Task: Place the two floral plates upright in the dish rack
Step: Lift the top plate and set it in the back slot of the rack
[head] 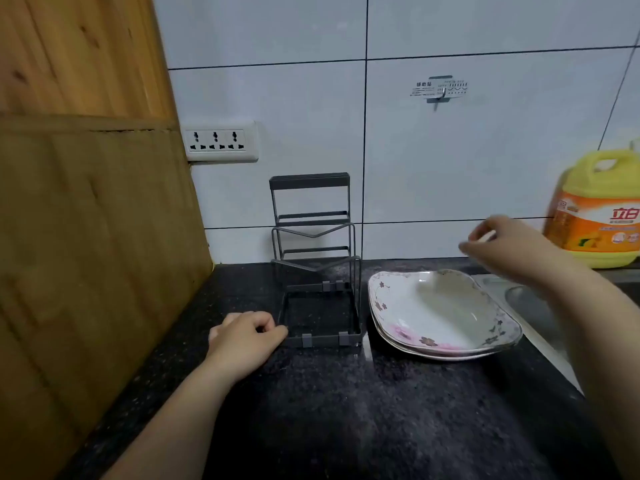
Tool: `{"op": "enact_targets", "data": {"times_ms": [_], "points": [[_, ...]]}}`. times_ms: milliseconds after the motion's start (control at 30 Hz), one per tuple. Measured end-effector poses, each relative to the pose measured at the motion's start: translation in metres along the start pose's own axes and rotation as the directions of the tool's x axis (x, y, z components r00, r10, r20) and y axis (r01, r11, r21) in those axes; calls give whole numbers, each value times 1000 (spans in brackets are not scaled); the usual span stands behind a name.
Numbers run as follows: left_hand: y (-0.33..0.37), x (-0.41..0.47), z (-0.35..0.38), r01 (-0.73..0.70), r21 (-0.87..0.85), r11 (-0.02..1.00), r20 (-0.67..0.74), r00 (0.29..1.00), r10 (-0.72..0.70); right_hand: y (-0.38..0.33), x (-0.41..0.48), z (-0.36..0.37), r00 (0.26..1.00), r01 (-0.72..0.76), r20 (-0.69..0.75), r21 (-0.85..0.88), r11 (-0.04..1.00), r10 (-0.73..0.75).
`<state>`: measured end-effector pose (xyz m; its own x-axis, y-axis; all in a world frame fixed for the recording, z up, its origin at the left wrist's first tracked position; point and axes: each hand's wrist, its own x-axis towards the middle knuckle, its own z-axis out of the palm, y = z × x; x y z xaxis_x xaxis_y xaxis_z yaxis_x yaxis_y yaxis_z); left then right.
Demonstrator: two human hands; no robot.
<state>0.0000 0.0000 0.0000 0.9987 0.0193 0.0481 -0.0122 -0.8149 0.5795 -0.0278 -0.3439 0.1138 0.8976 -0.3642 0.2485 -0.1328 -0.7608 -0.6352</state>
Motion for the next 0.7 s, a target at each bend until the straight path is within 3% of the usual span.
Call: {"op": "enact_targets", "data": {"times_ms": [133,600,700], "points": [[-1,1,-1,2,31,1000,-19,1000,-1,19,6,11,982,-100,131,-232,968,133],[-2,2,0,4,24,1000,-19,1000,-4,43,6,29,914,-182,213,-541,821,344],[-3,3,0,0,29,1000,-21,1000,1,46,8,30,916,-140,250,-534,834,314]]}}
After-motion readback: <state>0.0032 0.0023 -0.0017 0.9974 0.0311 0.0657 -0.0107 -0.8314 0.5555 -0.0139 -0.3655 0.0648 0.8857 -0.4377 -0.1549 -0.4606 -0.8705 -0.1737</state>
